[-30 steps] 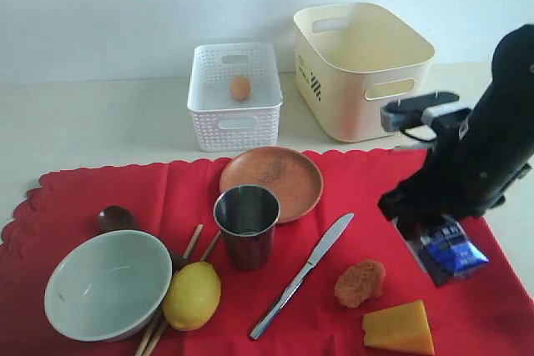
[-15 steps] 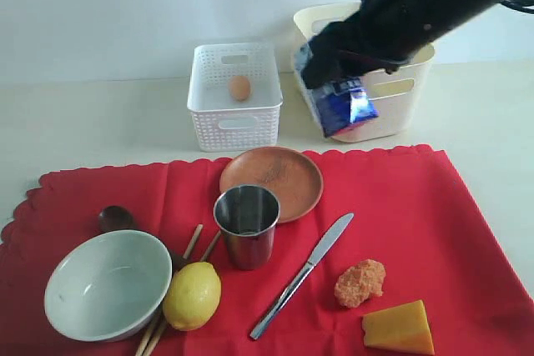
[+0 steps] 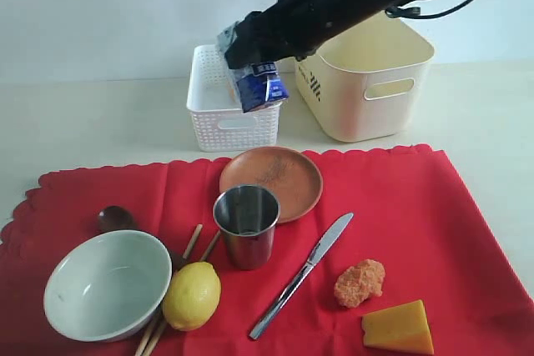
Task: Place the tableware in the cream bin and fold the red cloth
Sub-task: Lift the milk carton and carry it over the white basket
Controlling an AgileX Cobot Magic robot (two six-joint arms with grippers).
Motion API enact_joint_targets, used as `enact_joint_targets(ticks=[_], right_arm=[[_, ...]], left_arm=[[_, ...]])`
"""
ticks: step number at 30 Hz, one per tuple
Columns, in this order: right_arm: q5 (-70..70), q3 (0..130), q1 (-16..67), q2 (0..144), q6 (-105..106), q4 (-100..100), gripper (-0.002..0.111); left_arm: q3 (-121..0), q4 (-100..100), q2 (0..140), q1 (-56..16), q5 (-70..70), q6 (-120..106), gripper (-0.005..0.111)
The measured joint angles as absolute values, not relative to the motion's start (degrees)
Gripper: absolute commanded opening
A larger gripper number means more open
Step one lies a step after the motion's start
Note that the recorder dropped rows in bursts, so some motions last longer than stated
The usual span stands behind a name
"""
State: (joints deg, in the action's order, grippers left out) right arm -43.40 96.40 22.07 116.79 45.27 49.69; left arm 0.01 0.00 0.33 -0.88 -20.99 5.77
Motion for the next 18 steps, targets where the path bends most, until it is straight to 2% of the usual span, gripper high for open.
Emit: enact_joint_targets(ticks=[8,18], right_arm=[[-32.0,98.5,29.2,121.5,41.4,44.5,0.0],[-10.2,98.5,36.4,125.0,18.1,28.0,0.0]], left_arm=[[0.0,0.0,0.3,-0.9,-21.0,5.8,0.001],[0.0,0.0,0.3,-0.9,-21.0,5.8,0.001]])
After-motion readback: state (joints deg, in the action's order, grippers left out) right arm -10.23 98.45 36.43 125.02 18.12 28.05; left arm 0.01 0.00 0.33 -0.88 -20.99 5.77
